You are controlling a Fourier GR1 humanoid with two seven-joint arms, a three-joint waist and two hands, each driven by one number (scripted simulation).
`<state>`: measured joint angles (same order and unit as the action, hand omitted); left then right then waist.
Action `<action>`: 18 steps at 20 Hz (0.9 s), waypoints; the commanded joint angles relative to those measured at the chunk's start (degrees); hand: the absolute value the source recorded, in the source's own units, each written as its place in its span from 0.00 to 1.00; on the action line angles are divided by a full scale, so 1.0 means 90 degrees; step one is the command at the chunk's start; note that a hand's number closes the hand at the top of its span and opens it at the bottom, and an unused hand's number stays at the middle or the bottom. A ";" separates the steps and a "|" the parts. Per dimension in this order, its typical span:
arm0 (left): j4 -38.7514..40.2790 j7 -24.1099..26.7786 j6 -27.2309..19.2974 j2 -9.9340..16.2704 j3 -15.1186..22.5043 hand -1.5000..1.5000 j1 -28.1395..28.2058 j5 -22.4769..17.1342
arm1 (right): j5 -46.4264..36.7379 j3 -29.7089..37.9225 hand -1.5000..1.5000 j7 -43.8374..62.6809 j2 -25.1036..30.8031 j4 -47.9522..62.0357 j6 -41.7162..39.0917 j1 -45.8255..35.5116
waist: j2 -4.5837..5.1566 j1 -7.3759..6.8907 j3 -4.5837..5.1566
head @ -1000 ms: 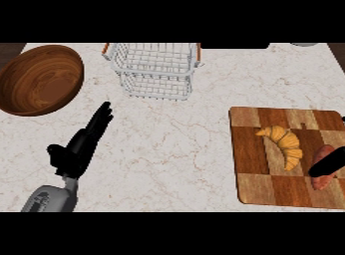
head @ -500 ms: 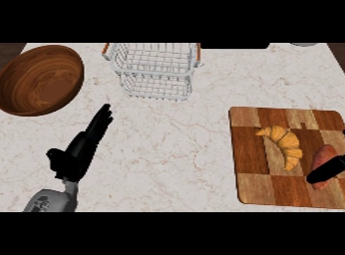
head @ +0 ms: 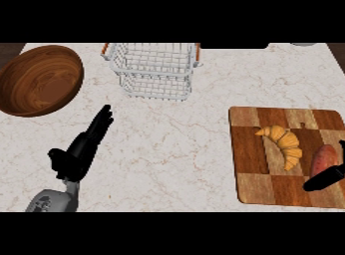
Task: Pick the sweet potato from the cutting board and place it in the tiered basket
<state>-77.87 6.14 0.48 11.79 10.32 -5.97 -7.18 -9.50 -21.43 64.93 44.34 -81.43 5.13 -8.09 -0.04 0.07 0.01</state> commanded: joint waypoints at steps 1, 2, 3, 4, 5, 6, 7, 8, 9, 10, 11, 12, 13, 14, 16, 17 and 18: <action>-0.0369 -0.0024 0.0001 -0.0019 0.0004 0.50 0.0255 0.0109 | -0.0278 0.0217 0.00 0.0588 -0.0372 0.0318 -0.0012 -0.0090 | 0.0000 -0.0034 -0.0001; -0.0362 -0.0265 0.0023 -0.0015 -0.0144 0.50 0.0099 0.0005 | -0.0364 0.0290 0.00 0.0535 -0.0483 0.0414 -0.0090 -0.0212 | 0.0002 -0.0032 -0.0001; 0.0104 0.0289 0.0098 -0.0050 -0.0153 0.50 0.0068 0.0150 | -0.0250 0.0485 0.00 0.0281 -0.0572 0.0748 -0.0144 -0.0388 | 0.0010 -0.0030 0.0000; -0.0276 -0.0332 0.0100 -0.0093 -0.0119 0.50 -0.0103 0.0102 | -0.0632 0.0452 1.00 -0.0138 -0.0798 0.0889 0.0139 -0.0198 | 0.0005 -0.0022 -0.0002; 0.0033 -0.0031 0.0420 0.0100 -0.0233 0.50 0.0001 -0.0037 | -0.0619 0.0539 1.00 -0.0241 -0.0914 0.0735 0.0430 -0.0332 | 0.0007 -0.0022 -0.0001; -0.0200 -0.0022 0.0124 -0.0048 -0.0128 0.50 0.0174 0.0159 | -0.0885 0.0551 1.00 -0.0465 -0.0835 0.0599 0.0570 -0.0242 | 0.0001 -0.0020 -0.0002; 0.0191 -0.0120 0.0184 -0.0078 -0.0335 0.50 -0.0253 0.0040 | -0.1068 0.0603 1.00 -0.0993 -0.0794 0.0919 0.0680 -0.0030 | 0.0008 0.0005 -0.0002; -0.0178 -0.0333 0.0234 -0.0002 -0.0295 0.50 -0.0130 0.0083 | -0.1132 0.0700 1.00 -0.0517 -0.0791 0.0675 0.0349 -0.0386 | 0.0001 -0.0017 -0.0001; 0.0500 0.0249 0.0188 -0.0211 -0.0291 0.50 -0.0237 0.0229 | -0.1461 0.0498 1.00 -0.0866 -0.1249 0.0992 0.0873 -0.0185 | 0.0011 -0.0004 -0.0001; 0.0487 0.0207 0.0203 -0.0189 -0.0393 0.50 -0.0214 0.0246 | -0.1480 0.0623 1.00 -0.0226 -0.1047 0.0129 0.0507 -0.0022 | 0.0000 0.0016 0.0002; -0.0210 -0.0264 0.0198 -0.0193 -0.0275 0.50 0.0008 0.0227 | -0.1622 0.0792 1.00 -0.0725 -0.1304 0.0838 0.0592 -0.0195 | 0.0001 -0.0020 -0.0002; 0.0388 0.0051 0.0150 -0.0310 -0.0412 0.50 -0.0327 0.0345 | -0.1786 0.0828 1.00 -0.0825 -0.1381 0.0817 0.0559 -0.0152 | 0.0004 -0.0003 -0.0001; 0.0154 0.0220 0.0364 -0.0192 -0.0380 0.50 0.0046 0.0340 | -0.1943 0.0865 1.00 -0.0812 -0.1543 0.1037 0.0498 -0.0347 | 0.0004 -0.0022 -0.0001; -0.0008 0.0228 0.0204 -0.0376 -0.0263 0.50 0.0175 0.0475 | -0.1837 0.1168 1.00 -0.0963 -0.1372 0.1035 0.0195 -0.0377 | 0.0002 -0.0019 -0.0001; -0.0270 -0.0149 0.0253 -0.0403 -0.0334 0.50 0.0168 0.0431 | -0.2105 0.1278 1.00 -0.0888 -0.1388 0.0634 0.0132 -0.0113 | -0.0001 -0.0009 -0.0001; -0.0389 -0.0319 0.0224 -0.0415 -0.0278 0.50 0.0184 0.0453 | -0.1893 0.1543 1.00 -0.1374 -0.1291 0.1358 -0.0063 -0.0531 | 0.0003 -0.0028 -0.0002; -0.0504 -0.0125 0.0185 -0.0488 -0.0107 0.50 0.0515 0.0553 | -0.2068 0.1280 1.00 -0.0909 -0.1140 0.0112 0.0083 0.0329 | -0.0010 0.0010 0.0000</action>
<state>-79.49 5.22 2.38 8.59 7.94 -4.69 -3.54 -25.89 -11.05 55.71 33.23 -74.62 7.16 -9.43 -0.05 -0.02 0.03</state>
